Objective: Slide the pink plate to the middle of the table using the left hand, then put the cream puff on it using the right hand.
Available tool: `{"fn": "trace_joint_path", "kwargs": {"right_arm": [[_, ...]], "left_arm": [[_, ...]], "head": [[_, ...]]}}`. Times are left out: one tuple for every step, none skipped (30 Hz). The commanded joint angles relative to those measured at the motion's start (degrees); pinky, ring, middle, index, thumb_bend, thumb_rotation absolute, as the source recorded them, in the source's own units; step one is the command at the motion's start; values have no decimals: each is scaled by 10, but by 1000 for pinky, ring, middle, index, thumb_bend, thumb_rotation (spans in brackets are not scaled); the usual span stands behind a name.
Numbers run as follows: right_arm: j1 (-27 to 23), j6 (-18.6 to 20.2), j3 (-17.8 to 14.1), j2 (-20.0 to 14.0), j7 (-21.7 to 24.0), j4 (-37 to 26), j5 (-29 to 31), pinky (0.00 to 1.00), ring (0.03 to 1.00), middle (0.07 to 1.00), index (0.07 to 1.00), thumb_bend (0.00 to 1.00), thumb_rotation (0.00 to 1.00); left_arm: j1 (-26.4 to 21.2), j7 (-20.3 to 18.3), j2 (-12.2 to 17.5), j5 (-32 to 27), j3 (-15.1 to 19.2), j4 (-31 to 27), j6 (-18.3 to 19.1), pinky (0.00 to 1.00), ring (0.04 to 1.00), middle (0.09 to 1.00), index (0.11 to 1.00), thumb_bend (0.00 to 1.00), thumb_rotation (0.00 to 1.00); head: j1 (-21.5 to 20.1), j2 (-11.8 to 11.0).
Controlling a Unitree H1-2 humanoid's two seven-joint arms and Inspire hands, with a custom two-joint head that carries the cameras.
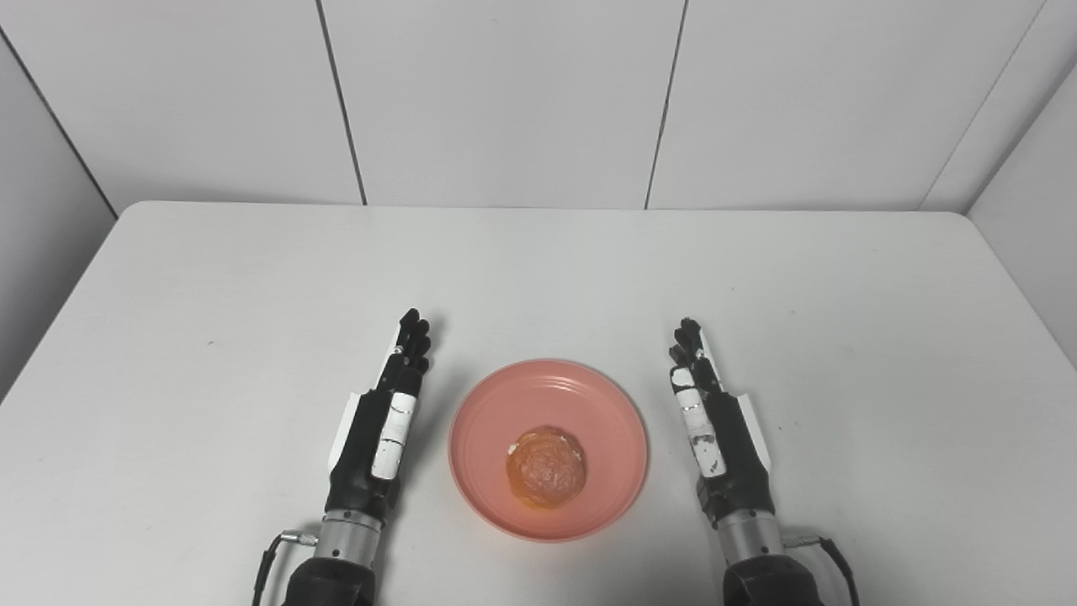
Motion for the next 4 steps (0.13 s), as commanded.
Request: {"fn": "trace_joint_path", "kwargs": {"right_arm": [[-6,-3,-1,8,-6,-22,5,1000,999,1000,1000,598,974],[-5,-4,-2,9,-10,-23,4,1000,999,1000,1000,601,974],[-4,-5,-3,9,-13,-24,3,1000,991,1000,1000,608,962],[-4,-7,-4,9,-12,-26,7,1000,988,1000,1000,608,957]], "left_arm": [[0,0,-3,-7,4,8,-18,1000,1000,1000,1000,692,1000],[1,5,-5,-5,5,7,-17,1000,1000,1000,1000,692,1000],[2,9,-8,-4,7,6,-16,1000,998,999,998,703,1000],[2,10,-8,-2,8,6,-14,1000,995,996,994,708,1000]], "head": [[0,0],[0,0],[0,0],[-1,3]]}}
